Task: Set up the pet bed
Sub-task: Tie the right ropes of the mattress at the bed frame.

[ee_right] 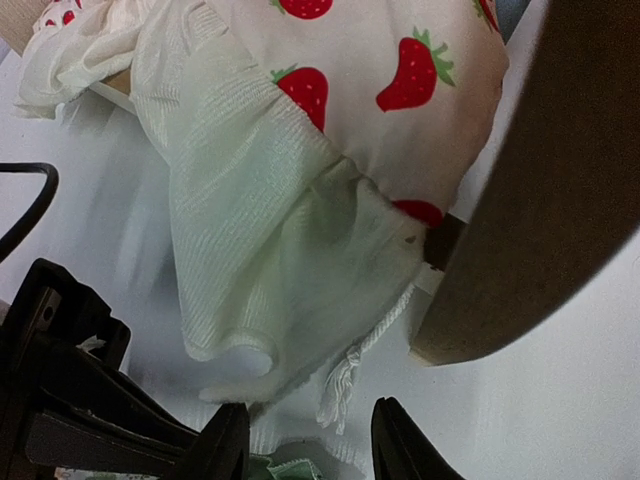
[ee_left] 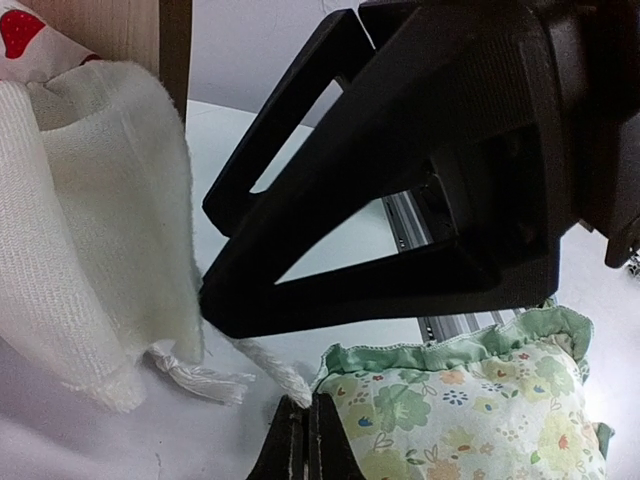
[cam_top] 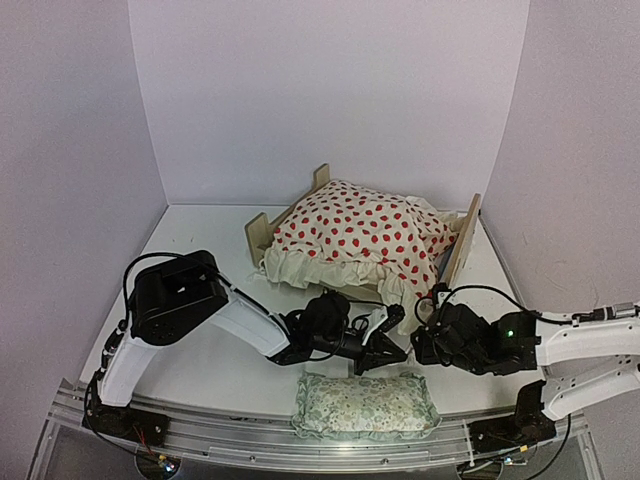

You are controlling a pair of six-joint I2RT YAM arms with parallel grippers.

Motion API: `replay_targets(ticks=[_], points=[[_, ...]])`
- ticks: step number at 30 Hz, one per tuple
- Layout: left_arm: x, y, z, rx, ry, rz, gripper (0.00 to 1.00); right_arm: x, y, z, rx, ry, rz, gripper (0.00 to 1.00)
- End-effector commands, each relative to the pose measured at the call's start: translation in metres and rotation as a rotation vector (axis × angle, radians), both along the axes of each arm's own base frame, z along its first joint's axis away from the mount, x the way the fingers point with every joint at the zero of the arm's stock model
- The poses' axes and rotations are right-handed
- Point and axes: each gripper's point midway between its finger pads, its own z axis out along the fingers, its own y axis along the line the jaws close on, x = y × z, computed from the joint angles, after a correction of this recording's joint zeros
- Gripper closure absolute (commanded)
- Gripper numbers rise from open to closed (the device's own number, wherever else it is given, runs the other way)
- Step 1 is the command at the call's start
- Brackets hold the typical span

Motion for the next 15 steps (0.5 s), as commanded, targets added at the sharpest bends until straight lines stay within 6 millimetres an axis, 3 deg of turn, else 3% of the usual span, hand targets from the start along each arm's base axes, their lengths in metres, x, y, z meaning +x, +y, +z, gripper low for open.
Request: replay_targets(ticks=[1, 9, 15], points=[[-0.005, -0.003, 0.018, -0.035, 0.005, -0.028, 1.00, 0.006, 0.007, 0.001, 0.038, -0.024, -0.022, 0.60], [0.004, -0.010, 0.006, -0.003, 0.000, 0.005, 1.00, -0.001, 0.017, -0.004, 0.056, 0.026, 0.027, 0.61], [0.002, -0.013, 0.016, -0.033, 0.012, -0.008, 1.00, -0.004, 0.023, -0.012, 0.056, 0.063, 0.040, 0.61]])
